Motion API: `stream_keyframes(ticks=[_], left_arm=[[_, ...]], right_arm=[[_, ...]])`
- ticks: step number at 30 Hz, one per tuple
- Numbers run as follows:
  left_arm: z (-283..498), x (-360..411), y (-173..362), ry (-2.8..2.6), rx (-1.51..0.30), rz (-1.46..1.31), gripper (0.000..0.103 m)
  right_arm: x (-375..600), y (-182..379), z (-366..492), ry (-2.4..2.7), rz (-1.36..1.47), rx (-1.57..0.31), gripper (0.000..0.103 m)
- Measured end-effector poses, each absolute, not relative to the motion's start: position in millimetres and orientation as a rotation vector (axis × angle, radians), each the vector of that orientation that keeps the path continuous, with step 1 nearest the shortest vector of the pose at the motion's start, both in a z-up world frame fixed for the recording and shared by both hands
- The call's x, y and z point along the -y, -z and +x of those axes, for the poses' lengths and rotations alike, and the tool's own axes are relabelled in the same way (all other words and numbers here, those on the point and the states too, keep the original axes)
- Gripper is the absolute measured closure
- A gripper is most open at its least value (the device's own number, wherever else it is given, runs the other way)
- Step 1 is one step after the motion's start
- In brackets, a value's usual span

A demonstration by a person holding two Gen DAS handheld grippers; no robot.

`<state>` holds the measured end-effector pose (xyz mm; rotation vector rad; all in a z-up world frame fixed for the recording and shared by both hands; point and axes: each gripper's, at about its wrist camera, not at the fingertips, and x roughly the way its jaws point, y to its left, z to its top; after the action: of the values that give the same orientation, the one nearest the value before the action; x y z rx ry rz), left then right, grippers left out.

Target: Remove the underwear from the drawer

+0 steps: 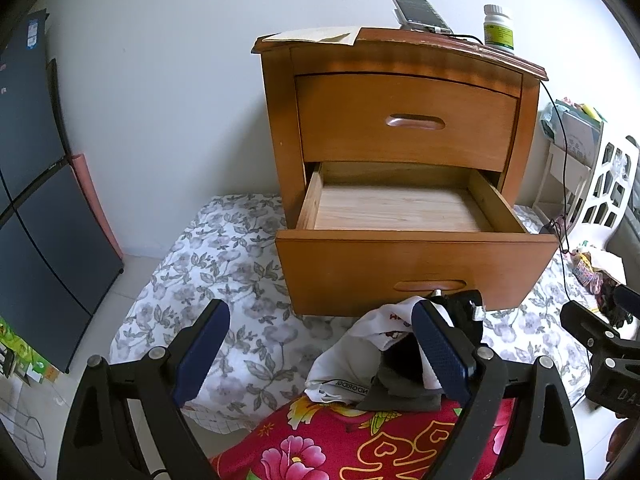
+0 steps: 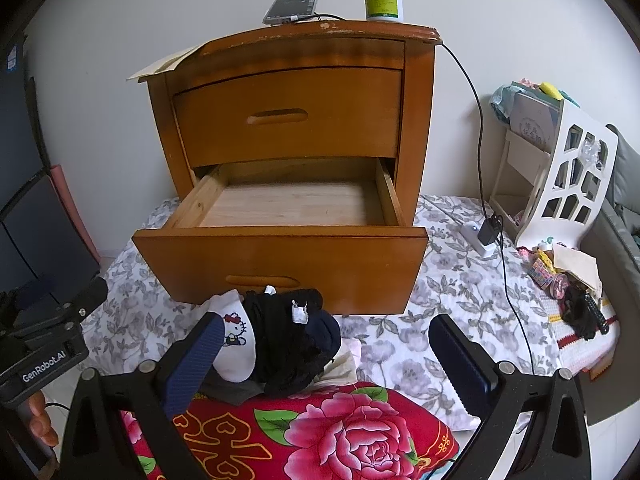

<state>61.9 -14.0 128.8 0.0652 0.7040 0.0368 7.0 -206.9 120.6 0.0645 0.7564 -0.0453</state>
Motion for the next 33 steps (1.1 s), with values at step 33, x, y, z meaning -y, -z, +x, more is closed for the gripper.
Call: stream_keyframes(ticks=[33], left_arm=[[62.9,13.2,-125.6,-0.032,-0.721,0.070,0.010]], right_arm=[[205.3,-117.2,7.7,0.047,0.063,-0.762,0.000]])
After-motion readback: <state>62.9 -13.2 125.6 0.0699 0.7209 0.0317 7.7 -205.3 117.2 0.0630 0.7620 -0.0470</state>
